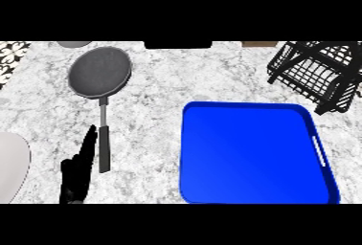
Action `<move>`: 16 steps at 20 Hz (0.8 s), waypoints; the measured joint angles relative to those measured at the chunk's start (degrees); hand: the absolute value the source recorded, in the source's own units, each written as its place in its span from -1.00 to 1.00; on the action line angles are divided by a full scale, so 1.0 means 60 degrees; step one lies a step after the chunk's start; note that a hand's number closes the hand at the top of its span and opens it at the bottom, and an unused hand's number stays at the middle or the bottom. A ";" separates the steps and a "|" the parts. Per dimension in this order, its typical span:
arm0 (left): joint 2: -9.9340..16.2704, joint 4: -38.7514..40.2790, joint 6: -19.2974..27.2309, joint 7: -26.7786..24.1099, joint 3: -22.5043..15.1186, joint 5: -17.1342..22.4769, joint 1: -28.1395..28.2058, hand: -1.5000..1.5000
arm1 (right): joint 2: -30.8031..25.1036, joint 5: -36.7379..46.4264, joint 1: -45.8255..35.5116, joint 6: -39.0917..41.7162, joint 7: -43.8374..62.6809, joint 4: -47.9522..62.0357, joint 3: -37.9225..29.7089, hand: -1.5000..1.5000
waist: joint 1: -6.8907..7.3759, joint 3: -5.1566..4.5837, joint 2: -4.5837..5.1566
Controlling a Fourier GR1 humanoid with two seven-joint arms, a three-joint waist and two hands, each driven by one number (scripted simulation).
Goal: Pick the tomato from the tray and place it in the tiered basket
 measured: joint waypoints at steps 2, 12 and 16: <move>-0.0135 0.0216 -0.0034 -0.0079 -0.0007 -0.0045 -0.0160 0.00 | -0.0403 -0.0221 -0.0330 0.0273 0.0216 0.0061 -0.0254 1.00 | 0.0061 0.0004 0.0009; -0.0276 0.0137 -0.0199 0.0207 0.0011 -0.0296 -0.0326 0.00 | -0.1718 0.0117 -0.3018 0.0000 0.1093 0.2339 0.0869 1.00 | 0.0308 0.0000 0.0070; -0.0285 0.0011 -0.0291 0.0012 0.0037 -0.0341 -0.0165 0.00 | -0.1725 0.0589 -0.3999 -0.0527 0.0839 0.3732 0.1674 1.00 | 0.0379 0.0003 0.0085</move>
